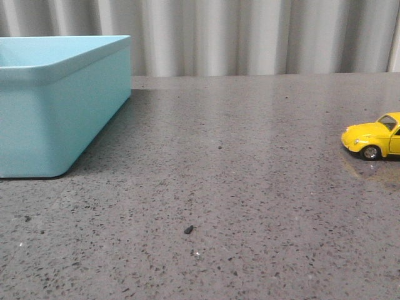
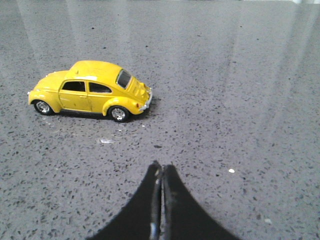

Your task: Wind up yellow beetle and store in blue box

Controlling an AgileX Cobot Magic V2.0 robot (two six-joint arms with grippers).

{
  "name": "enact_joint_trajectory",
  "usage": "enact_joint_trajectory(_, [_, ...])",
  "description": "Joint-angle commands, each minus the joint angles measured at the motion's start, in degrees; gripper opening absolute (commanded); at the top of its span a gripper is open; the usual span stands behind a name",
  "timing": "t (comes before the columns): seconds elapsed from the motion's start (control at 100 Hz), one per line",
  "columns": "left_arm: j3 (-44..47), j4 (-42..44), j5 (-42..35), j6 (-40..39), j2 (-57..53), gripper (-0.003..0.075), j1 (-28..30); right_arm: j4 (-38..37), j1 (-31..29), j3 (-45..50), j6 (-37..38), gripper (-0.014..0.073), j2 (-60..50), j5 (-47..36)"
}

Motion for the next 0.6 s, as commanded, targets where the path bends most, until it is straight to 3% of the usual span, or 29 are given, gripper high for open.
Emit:
enact_joint_trajectory(0.0, [1.5, -0.3, -2.8, -0.2, -1.9, -0.0021, 0.0, -0.9, -0.2, 1.4, -0.2, -0.0050, -1.1, -1.0])
enact_joint_trajectory(0.32, [1.5, -0.3, -2.8, -0.2, -1.8, -0.0021, -4.3, -0.9, -0.2, 1.4, -0.2, -0.0050, -1.1, -1.0])
enact_joint_trajectory(0.59, [1.5, -0.3, -2.8, -0.2, -1.8, -0.0021, -4.7, -0.9, -0.2, 1.4, -0.2, -0.0050, -1.1, -1.0])
